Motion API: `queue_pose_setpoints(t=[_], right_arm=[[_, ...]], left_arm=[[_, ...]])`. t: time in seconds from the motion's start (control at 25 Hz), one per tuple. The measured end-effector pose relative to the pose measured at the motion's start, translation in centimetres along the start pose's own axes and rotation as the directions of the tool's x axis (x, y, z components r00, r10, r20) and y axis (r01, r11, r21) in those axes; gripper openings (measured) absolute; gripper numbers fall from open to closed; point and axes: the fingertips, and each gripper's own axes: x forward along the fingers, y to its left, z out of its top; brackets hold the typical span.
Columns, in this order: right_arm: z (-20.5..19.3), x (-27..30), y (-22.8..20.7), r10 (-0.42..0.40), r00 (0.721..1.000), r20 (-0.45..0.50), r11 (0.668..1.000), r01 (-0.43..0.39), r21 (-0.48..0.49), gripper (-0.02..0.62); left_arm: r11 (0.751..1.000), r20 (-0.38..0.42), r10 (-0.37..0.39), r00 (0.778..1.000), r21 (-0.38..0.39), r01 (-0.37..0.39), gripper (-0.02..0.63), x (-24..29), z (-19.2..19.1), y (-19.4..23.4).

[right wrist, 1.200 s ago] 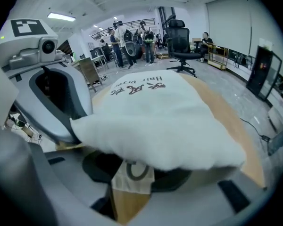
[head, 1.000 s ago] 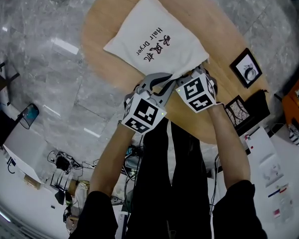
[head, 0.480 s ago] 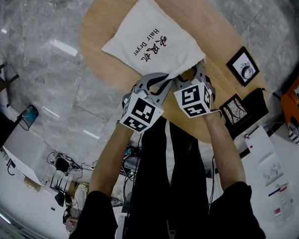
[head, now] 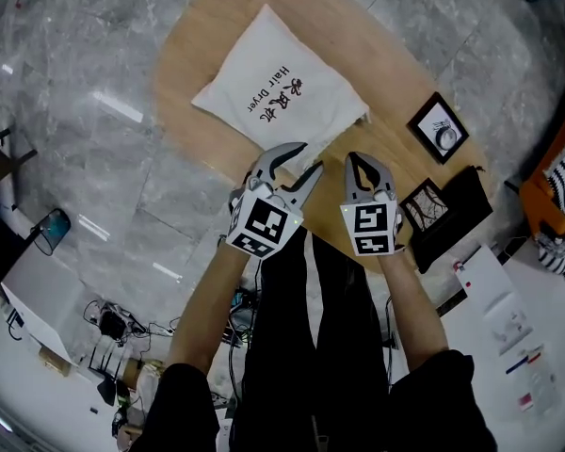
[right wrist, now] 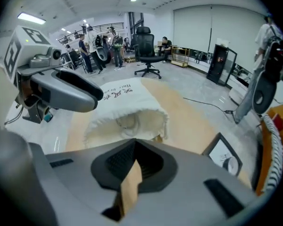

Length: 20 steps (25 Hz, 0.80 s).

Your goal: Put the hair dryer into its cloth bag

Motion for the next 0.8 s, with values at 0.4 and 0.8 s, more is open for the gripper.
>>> queue_pose_setpoints(t=[0.4, 0.8], right_arm=[[8.8, -9.8, 0.7, -0.018, 0.983, 0.185, 0.991, -0.007, 0.134, 0.010], [14.5, -21.0, 0.3, 0.009, 0.956, 0.292, 0.974, -0.075, 0.215, 0.011]], left_arm=[[0.991, 0.090, 0.120, 0.989, -0.073, -0.114, 0.038, -6.4, 7.5, -2.5], [0.972, 0.144, 0.208, 0.967, -0.140, -0.189, 0.037, -13.8, 15.1, -7.7]])
